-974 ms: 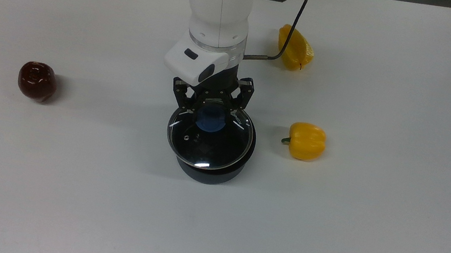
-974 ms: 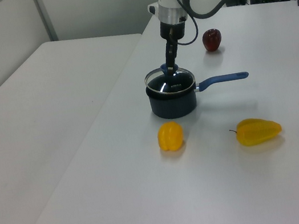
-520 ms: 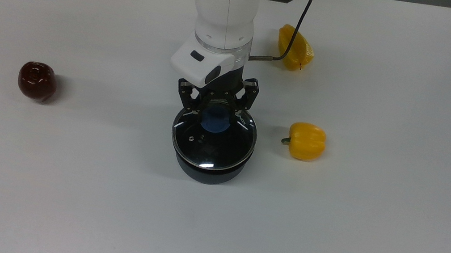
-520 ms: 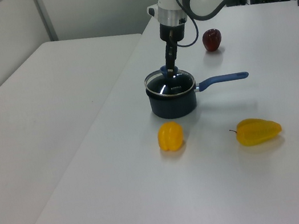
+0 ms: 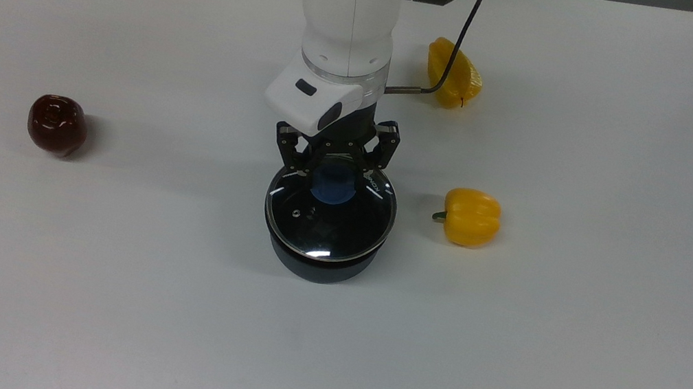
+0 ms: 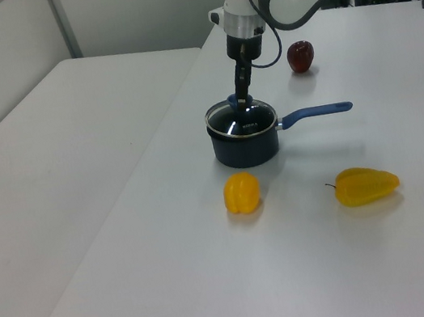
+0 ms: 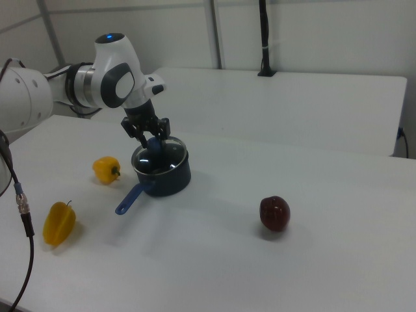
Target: Close lid
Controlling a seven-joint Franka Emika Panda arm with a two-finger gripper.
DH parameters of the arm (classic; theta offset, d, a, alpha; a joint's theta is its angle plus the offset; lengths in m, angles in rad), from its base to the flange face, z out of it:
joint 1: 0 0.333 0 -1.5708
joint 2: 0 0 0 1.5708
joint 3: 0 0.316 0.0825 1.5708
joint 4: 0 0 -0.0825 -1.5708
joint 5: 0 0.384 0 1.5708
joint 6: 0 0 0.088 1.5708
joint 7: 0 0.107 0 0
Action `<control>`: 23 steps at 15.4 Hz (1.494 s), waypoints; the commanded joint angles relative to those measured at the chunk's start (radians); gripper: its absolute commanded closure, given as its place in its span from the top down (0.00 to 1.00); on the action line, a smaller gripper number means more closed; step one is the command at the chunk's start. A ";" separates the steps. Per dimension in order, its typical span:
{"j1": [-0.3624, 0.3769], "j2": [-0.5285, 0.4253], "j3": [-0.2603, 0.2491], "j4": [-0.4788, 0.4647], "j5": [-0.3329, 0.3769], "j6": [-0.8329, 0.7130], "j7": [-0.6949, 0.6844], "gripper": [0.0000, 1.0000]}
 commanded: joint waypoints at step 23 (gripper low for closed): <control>-0.076 -0.445 -0.018 -0.188 -0.077 -0.509 0.140 1.00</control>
